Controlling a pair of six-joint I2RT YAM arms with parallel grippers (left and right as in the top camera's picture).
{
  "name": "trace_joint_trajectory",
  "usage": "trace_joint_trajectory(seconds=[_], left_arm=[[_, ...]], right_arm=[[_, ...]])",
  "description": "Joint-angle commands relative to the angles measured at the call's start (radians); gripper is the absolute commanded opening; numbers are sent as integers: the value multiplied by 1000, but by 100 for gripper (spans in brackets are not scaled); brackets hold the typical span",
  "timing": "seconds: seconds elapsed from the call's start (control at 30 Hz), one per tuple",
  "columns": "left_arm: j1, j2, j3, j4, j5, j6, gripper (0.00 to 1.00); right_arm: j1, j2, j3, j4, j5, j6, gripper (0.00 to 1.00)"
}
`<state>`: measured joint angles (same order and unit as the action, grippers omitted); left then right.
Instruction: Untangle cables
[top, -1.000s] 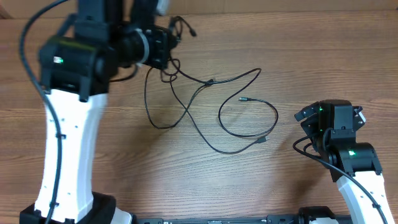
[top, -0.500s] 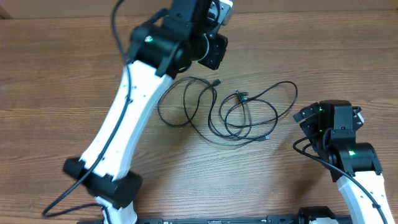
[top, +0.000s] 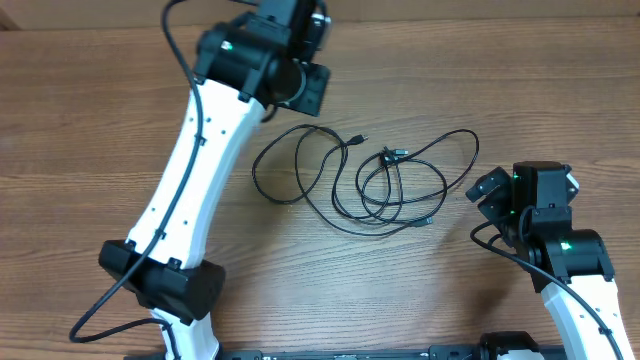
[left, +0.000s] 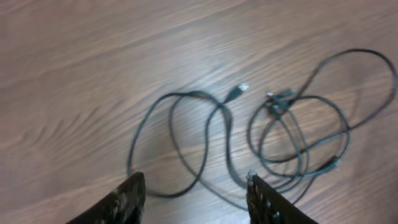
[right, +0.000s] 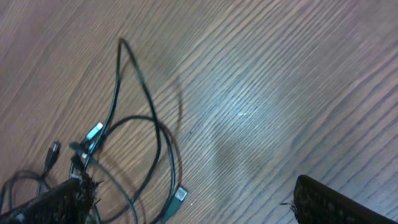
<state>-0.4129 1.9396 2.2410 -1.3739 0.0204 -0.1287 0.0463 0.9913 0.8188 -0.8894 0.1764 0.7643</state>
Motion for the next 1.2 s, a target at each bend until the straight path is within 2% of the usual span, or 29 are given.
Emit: trace_joint_trajectory(seconds=[0.0, 0.1, 0.17, 0.2, 0.4, 0.6, 0.73, 0.8, 0.87, 0.97, 1.03, 1.17], left_arm=[[51, -25, 13, -16, 6, -26, 53], [88, -25, 13, -35, 34, 15, 54], [106, -25, 13, -46, 53, 47, 63], [113, -25, 13, -53, 62, 68, 67], [146, -25, 13, -78, 61, 107, 74], [178, -24, 13, -63, 58, 74, 80], [195, -24, 13, -55, 68, 35, 83], [195, -24, 13, -55, 76, 36, 84], [192, -24, 13, -56, 77, 36, 100], [188, -24, 13, -61, 80, 35, 100], [188, -24, 13, -61, 88, 35, 100], [189, -24, 13, -61, 87, 35, 100]], right_arm=[[-2, -2, 6, 25, -100, -67, 100], [-2, 13, 6, 72, -219, -148, 100], [-2, 34, 6, 105, -324, -192, 100], [-2, 46, 6, 117, -367, -198, 100], [-2, 140, 6, 171, -547, -210, 100], [0, 223, 6, 232, -760, -428, 100], [25, 251, 6, 290, -787, -528, 100], [58, 259, 6, 345, -790, -533, 100], [117, 269, 6, 416, -788, -534, 100], [207, 285, 6, 474, -731, -526, 100], [279, 302, 7, 486, -613, -513, 100], [341, 335, 8, 517, -516, -504, 99]])
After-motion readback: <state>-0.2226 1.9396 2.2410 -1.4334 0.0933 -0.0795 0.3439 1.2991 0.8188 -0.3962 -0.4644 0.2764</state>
